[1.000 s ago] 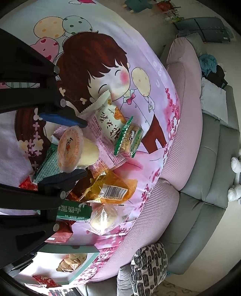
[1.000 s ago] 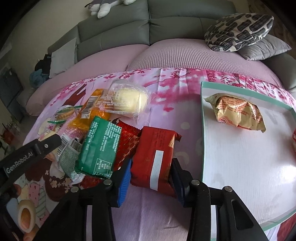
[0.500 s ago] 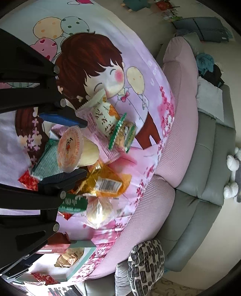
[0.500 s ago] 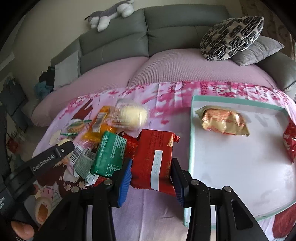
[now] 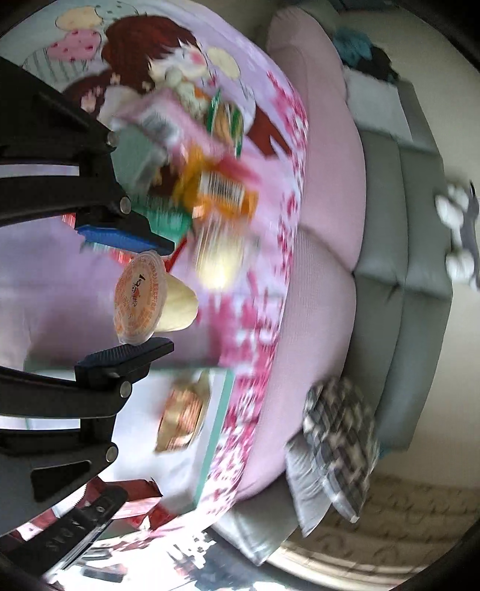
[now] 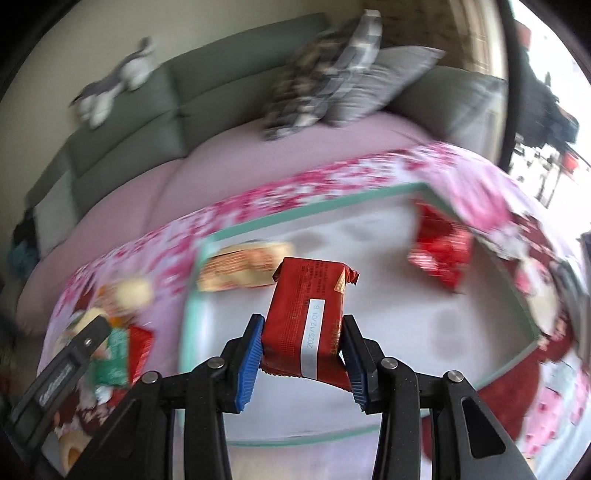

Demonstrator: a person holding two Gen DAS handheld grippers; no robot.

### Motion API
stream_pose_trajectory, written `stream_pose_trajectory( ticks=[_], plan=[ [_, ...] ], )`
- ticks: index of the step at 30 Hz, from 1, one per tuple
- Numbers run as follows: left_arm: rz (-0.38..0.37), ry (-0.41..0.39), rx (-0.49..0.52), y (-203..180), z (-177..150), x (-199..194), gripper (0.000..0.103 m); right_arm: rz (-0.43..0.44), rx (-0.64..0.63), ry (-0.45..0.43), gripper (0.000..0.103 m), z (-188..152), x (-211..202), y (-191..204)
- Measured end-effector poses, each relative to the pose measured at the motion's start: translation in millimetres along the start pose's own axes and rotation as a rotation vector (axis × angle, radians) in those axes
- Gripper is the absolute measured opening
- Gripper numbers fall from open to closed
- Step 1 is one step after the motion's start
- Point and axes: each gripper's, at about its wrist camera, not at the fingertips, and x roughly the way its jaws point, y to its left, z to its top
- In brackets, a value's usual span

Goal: Organize snacks
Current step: 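Carry jelly cup and red biscuit pack to the tray and release both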

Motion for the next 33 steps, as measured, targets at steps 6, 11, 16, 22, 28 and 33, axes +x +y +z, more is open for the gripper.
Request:
stream_pose_trajectory(
  ticks=[6,11,16,22,28,33],
  plan=[
    [-0.058,0.022,0.097,-45,-9,3,0.048,-0.125,0.126,-0.001,0.044,7,-10,-59],
    [-0.075,0.041,0.165,-68,-18,10,0.048,-0.171,0.194,0.025,0.044,7,-5,-93],
    [-0.085,0.061,0.187,-80,-26,16,0.048,-0.175,0.227,0.039,0.044,3,-1,-106],
    [-0.078,0.070,0.227,-91,-36,22,0.048,-0.166,0.229,0.051,0.044,0,5,-109],
    [-0.094,0.060,0.255,-97,-38,19,0.061,-0.143,0.223,0.059,0.046,1,8,-108],
    [-0.085,0.049,0.269,-98,-37,14,0.068,-0.133,0.216,0.062,0.047,2,8,-106]
  ],
)
